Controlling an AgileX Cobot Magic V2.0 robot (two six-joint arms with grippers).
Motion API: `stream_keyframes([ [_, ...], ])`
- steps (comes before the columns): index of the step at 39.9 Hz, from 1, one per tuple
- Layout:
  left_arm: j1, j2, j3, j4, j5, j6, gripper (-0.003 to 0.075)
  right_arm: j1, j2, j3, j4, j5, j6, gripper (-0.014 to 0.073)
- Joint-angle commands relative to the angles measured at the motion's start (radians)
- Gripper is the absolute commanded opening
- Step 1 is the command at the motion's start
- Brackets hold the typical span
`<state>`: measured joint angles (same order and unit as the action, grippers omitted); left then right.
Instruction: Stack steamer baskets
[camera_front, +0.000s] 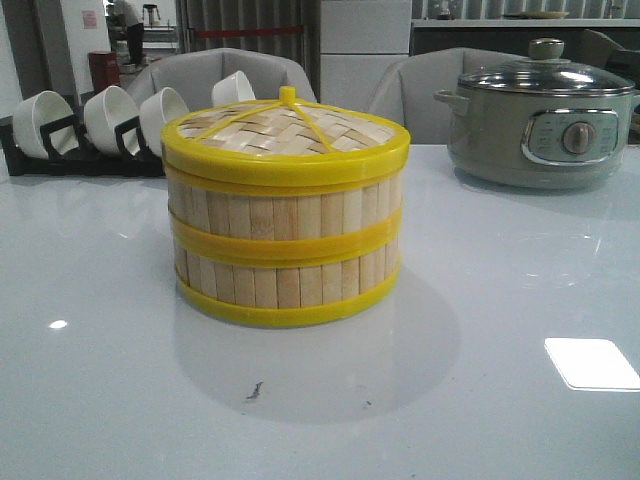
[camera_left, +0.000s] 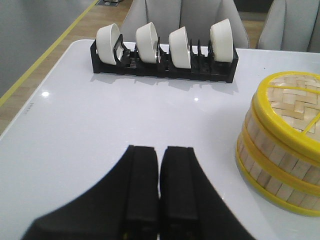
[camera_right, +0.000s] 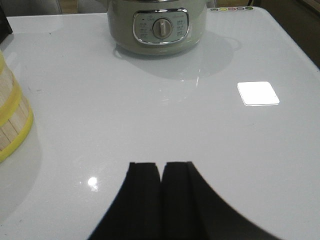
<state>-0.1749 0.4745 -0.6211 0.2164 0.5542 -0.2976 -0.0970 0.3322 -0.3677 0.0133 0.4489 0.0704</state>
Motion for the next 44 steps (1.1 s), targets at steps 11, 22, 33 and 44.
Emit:
stream_keyframes([
  [11, 0.0, 0.006, -0.027, 0.004, -0.085, -0.009, 0.0089, -0.005, 0.004, -0.029, 0.007, -0.074, -0.005, 0.0054],
  [22, 0.0, 0.006, -0.027, 0.023, -0.115, -0.009, 0.0089, -0.005, 0.004, -0.029, 0.007, -0.074, -0.005, 0.0054],
  [33, 0.012, -0.063, -0.005, 0.004, -0.279, -0.009, 0.0089, -0.005, 0.004, -0.029, 0.007, -0.074, -0.005, 0.0054],
  [44, 0.012, -0.252, 0.261, 0.004, -0.433, -0.009, 0.0089, -0.005, 0.004, -0.029, 0.007, -0.074, -0.005, 0.0054],
])
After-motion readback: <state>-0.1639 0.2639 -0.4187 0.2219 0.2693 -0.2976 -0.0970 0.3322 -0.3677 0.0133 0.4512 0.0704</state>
